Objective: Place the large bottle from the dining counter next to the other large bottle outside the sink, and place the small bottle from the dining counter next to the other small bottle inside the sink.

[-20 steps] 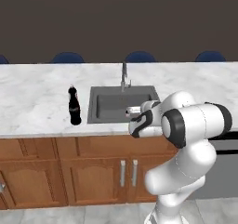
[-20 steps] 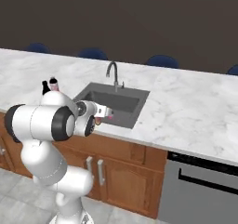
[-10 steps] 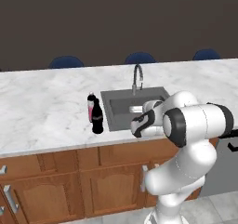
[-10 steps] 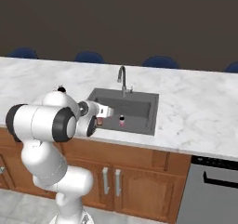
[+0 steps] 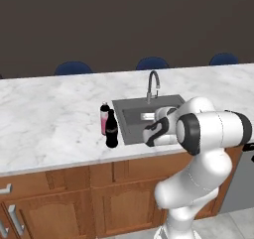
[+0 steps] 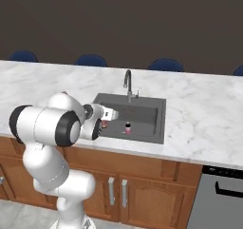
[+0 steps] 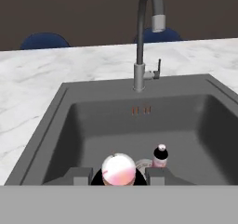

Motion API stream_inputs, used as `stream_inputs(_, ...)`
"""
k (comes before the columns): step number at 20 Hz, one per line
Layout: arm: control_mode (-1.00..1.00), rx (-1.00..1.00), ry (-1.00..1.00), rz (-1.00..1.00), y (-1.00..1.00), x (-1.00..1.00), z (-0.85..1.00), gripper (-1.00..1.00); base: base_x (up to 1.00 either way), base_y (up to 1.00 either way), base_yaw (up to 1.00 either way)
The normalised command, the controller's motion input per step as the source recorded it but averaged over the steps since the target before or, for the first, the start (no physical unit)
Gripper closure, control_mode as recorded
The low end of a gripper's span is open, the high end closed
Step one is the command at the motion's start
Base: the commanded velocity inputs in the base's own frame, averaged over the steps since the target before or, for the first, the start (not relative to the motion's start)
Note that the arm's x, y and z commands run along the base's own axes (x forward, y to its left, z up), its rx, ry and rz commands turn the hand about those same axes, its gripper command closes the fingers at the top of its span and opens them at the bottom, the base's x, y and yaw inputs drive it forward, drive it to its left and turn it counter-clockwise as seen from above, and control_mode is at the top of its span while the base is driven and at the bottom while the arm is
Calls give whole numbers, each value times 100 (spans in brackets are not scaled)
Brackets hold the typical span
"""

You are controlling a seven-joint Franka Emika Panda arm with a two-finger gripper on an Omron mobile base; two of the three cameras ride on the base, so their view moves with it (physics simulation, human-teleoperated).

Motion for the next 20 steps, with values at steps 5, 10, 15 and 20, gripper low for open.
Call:
stream_inputs(5,100,0,0,0,0,0,0,100,28,0,-2)
stream_inputs(10,100,0,0,0,0,0,0,100,47,2,-3)
stream_inputs(15,100,0,0,0,0,0,0,100,25,7,-3)
stream_inputs(20,100,0,0,0,0,0,0,100,18,9,-3)
